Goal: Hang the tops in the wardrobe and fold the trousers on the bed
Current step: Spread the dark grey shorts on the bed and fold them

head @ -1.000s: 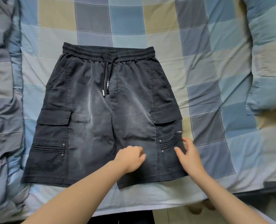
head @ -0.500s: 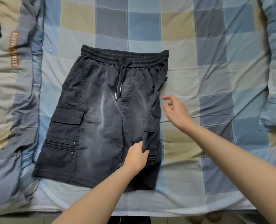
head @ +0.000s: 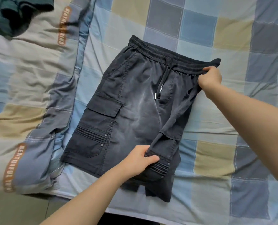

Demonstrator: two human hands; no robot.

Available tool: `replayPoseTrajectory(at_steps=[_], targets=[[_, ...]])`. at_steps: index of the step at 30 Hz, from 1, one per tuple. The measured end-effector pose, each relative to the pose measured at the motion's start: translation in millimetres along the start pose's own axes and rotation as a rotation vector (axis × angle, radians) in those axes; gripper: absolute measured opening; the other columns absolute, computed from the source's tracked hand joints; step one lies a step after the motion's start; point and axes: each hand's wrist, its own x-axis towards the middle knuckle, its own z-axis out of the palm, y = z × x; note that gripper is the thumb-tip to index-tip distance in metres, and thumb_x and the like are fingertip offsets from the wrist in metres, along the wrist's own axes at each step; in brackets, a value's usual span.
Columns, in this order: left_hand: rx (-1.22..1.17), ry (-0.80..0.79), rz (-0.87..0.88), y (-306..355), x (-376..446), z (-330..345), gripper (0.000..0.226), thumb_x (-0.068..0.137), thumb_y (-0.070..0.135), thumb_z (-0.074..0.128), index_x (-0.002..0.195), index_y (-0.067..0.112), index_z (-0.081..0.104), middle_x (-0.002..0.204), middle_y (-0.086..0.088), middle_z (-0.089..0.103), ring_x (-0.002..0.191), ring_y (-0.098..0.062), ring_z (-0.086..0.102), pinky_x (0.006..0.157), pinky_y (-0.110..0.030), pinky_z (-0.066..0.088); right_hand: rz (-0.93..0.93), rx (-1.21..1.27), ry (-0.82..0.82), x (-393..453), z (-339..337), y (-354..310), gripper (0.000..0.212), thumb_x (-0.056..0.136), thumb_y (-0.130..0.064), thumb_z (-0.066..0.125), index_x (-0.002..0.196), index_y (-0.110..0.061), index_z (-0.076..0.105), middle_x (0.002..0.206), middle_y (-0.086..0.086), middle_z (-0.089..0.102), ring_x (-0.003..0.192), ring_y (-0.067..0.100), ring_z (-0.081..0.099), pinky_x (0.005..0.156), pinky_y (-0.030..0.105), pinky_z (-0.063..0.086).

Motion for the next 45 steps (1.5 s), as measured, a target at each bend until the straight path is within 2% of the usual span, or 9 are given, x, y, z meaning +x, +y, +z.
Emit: replayPoseTrajectory(at_steps=[8,18,21,26,30,33,35,40,45], targets=[[0.324,0.364,-0.173,-66.6,-47.8,-138.1,0.009,0.088,0.029,0.067,0.084,0.036,0.064,0.088,0.013,0.071,0.089,-0.010,0.065,0.087,-0.032,0.051,-0.372,-0.127,-0.070,-57.2,82.5,-135.8,0.033,0.092,-0.014,0.055,0.125,-0.011,0.058,0.129,0.008,0.058,0.118,0.023,0.054,0.097,0.025,0.039],[0.397,0.464,-0.256,-121.5,-56.6,-206.6,0.014,0.095,0.026,0.057,0.106,0.017,0.057,0.103,-0.004,0.068,0.104,-0.027,0.060,0.078,-0.032,0.043,-0.388,-0.490,-0.255,-75.0,192.0,-216.6,0.043,0.089,-0.012,0.046,0.131,-0.003,0.045,0.137,0.016,0.042,0.128,0.042,0.031,0.101,0.043,0.033],[0.457,0.511,-0.272,-122.4,-60.4,-207.7,0.024,0.098,0.020,0.052,0.121,0.011,0.052,0.114,-0.011,0.065,0.112,-0.029,0.055,0.078,-0.031,0.038,-0.421,-0.451,-0.162,-70.9,201.9,-224.9,0.049,0.089,-0.007,0.044,0.138,-0.003,0.041,0.141,0.014,0.040,0.131,0.039,0.026,0.102,0.042,0.031],[0.629,0.526,-0.356,-123.2,-63.5,-200.2,0.044,0.092,0.000,0.045,0.134,0.010,0.036,0.113,-0.012,0.060,0.107,-0.027,0.058,0.079,-0.031,0.043,-0.460,-0.305,-0.417,-71.4,204.8,-226.9,0.072,0.087,-0.014,0.051,0.151,-0.025,0.019,0.129,0.012,0.049,0.124,0.031,0.041,0.100,0.036,0.038],[0.786,0.528,-0.393,-113.7,-63.4,-179.5,0.075,0.086,0.005,0.052,0.150,0.002,0.012,0.141,-0.011,0.041,0.125,-0.020,0.051,0.093,-0.023,0.044,-0.603,0.133,-0.052,-92.3,170.6,-189.3,0.044,0.088,-0.012,0.043,0.129,-0.027,0.045,0.099,-0.002,0.061,0.096,0.016,0.056,0.085,0.024,0.044],[0.832,0.594,-0.276,-113.7,-60.7,-173.6,0.107,0.054,0.001,0.080,0.145,-0.013,0.025,0.135,-0.029,0.048,0.114,-0.037,0.061,0.087,-0.033,0.054,-0.369,0.349,0.248,-110.7,137.4,-108.6,0.031,0.087,-0.013,0.044,0.116,-0.023,0.048,0.083,-0.010,0.051,0.080,0.015,0.052,0.079,0.026,0.043],[0.867,0.601,-0.167,-117.6,-50.5,-177.9,0.101,0.040,-0.010,0.080,0.133,-0.019,0.042,0.123,-0.035,0.055,0.104,-0.047,0.063,0.083,-0.047,0.057,-0.052,0.356,0.289,-126.2,128.0,-39.1,0.029,0.089,-0.012,0.043,0.117,-0.016,0.048,0.080,-0.005,0.052,0.071,0.017,0.049,0.078,0.035,0.043],[0.715,0.634,-0.194,-109.2,-18.5,-192.8,0.070,0.077,0.004,0.075,0.134,-0.016,0.041,0.121,-0.034,0.053,0.113,-0.049,0.053,0.098,-0.051,0.044,0.479,0.595,-0.133,-187.5,133.9,56.9,0.023,0.102,-0.024,0.037,0.102,-0.008,0.053,0.085,0.012,0.063,0.058,0.012,0.061,0.053,0.022,0.049],[0.613,0.683,-0.294,-106.5,-7.0,-203.3,0.031,0.091,0.012,0.062,0.114,-0.003,0.048,0.113,-0.028,0.061,0.108,-0.046,0.055,0.087,-0.048,0.042,0.551,0.741,-0.369,-206.9,138.3,55.4,0.035,0.101,-0.037,0.040,0.105,-0.013,0.065,0.095,0.003,0.071,0.078,0.016,0.066,0.063,0.027,0.050]])
